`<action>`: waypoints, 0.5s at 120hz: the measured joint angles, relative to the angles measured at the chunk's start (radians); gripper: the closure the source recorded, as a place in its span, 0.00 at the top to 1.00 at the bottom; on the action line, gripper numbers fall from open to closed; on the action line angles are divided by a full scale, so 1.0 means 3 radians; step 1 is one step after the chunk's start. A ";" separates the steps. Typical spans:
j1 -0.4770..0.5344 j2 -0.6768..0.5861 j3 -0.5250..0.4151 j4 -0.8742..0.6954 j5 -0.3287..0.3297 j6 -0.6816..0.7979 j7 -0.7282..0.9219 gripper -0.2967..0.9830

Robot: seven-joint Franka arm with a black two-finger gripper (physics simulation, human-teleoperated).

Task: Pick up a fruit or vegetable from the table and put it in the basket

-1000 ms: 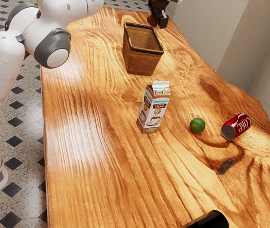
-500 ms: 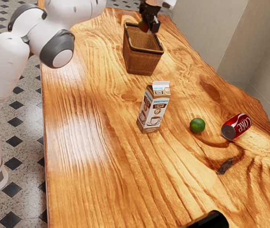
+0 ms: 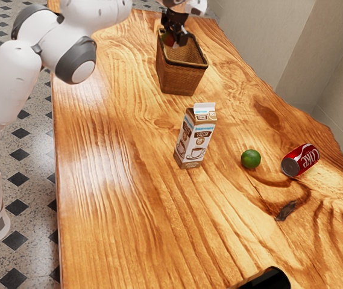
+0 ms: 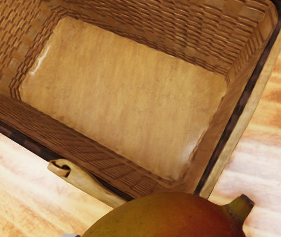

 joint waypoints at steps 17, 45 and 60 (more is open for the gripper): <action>0.0020 -0.0018 0.0042 -0.0007 -0.0024 0.0034 0.0021 0.45; 0.0374 -0.0010 0.0051 -0.0004 -0.0061 0.0063 0.0115 0.45; 0.0690 0.0038 -0.0174 0.0004 -0.0154 0.0242 0.0188 0.45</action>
